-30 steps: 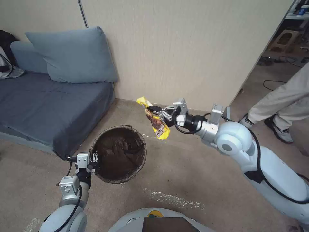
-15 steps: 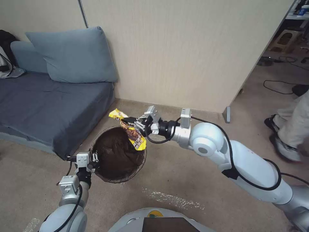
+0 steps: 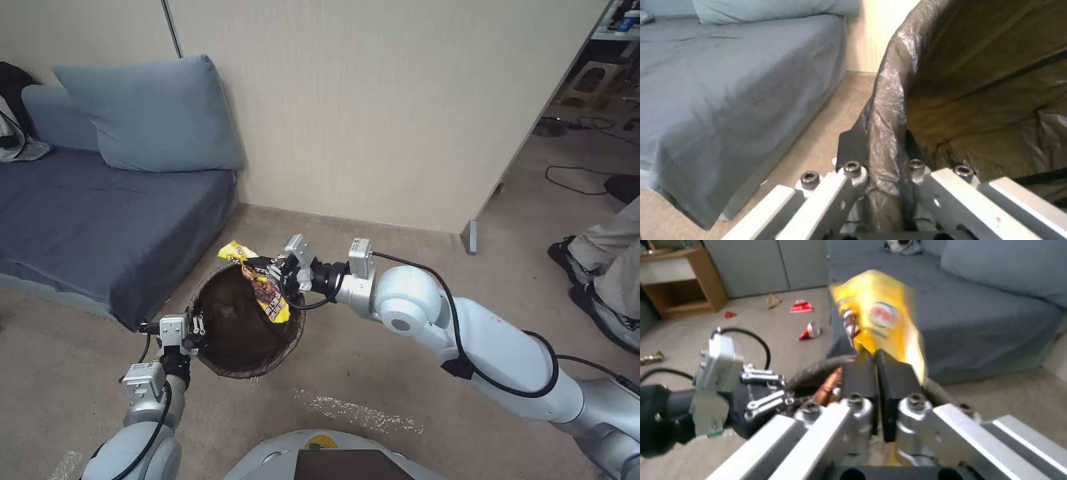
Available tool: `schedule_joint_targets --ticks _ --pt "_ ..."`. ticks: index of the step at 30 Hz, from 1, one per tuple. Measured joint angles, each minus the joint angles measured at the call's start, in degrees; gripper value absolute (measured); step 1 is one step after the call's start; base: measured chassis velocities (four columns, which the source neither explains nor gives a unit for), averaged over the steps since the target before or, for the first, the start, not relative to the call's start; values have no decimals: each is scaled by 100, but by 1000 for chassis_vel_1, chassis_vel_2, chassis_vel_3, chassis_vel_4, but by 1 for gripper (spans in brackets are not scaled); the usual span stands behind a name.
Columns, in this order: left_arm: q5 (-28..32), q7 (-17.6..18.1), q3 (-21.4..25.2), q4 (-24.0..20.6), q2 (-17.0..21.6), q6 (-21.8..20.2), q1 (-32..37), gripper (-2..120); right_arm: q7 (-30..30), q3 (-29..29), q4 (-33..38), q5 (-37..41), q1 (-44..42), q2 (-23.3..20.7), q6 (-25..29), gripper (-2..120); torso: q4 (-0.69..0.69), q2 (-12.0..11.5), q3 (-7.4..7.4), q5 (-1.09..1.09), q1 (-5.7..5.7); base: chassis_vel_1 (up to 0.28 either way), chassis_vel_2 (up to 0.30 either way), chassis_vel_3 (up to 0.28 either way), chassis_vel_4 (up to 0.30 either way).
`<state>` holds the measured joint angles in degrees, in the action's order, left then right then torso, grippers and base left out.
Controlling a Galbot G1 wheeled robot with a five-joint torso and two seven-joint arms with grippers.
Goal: Pick up the trash bin, then pick up the garbage from the floor and place it into the trash bin.
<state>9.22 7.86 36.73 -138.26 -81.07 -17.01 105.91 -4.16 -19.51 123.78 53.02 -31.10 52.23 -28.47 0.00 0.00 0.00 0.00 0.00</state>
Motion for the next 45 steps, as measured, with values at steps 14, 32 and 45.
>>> schedule_joint_targets --ticks 14,32,45 --pt "0 -18 -8 -20 14 0 -3 0 137 -230 -30 -234 -58 182 -32 52 0 0 0 0 0 0 0 0 0" --pt "2 -27 -8 -38 -23 4 12 0 384 78 159 244 43 255 -12 100 0 0 0 0 0 0 0 0 0" --pt "18 -26 28 -55 -14 8 15 0 409 1027 608 507 -301 -103 43 100 1 0 0 1 0 0 0 0 0"
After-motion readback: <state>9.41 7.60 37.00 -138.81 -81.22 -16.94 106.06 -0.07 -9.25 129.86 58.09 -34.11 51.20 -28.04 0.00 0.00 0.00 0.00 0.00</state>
